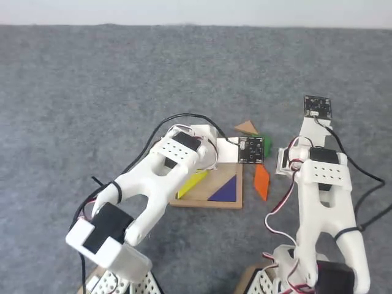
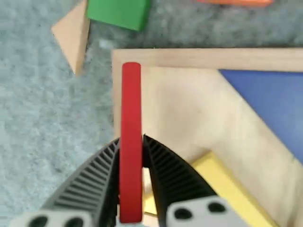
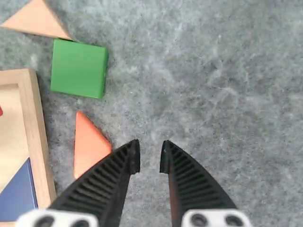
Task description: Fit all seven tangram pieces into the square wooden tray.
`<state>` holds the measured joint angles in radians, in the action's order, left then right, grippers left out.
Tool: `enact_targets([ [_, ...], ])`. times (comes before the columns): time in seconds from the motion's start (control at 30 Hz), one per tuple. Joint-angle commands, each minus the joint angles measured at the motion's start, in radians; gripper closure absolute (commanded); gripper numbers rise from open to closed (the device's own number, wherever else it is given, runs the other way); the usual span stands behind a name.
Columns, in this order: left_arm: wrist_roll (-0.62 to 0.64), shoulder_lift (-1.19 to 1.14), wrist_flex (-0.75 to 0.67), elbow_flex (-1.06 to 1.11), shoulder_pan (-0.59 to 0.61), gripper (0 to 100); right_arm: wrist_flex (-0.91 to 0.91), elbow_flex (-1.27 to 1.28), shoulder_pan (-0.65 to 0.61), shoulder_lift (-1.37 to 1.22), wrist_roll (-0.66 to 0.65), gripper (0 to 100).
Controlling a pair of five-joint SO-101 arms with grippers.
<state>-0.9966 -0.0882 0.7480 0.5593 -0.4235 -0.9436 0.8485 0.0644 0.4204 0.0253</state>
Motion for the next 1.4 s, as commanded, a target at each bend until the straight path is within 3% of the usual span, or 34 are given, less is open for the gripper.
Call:
enact_targets([
  [0.0, -0.011, -0.040, -0.029, -0.054, 0.000, 99, 0.018, -0.012, 0.008, 0.054, 0.005, 90.0],
  [0.13, -0.006, -0.140, -0.017, -0.131, 0.003, 99, 0.018, -0.012, 0.008, 0.054, 0.005, 90.0],
  [0.3, -0.009, -0.161, 0.114, -0.209, 0.002, 99, 0.015, -0.012, 0.007, 0.054, 0.005, 90.0],
  [0.67, -0.012, -0.163, 0.118, -0.208, 0.023, 99, 0.015, -0.012, 0.007, 0.054, 0.005, 90.0],
  [0.9, -0.012, -0.161, 0.160, -0.209, 0.035, 82, 0.016, -0.012, 0.007, 0.054, 0.005, 90.0],
  [1.07, -0.012, -0.160, 0.227, -0.217, 0.034, 82, 0.019, -0.012, 0.007, 0.054, 0.005, 90.0],
  [1.23, -0.011, -0.087, 0.384, -0.269, 0.028, 82, 0.019, -0.012, 0.007, 0.054, 0.005, 90.0],
  [1.37, 0.012, -0.009, 0.410, -0.249, 0.025, 82, 0.019, -0.011, 0.007, 0.054, 0.005, 90.0],
])
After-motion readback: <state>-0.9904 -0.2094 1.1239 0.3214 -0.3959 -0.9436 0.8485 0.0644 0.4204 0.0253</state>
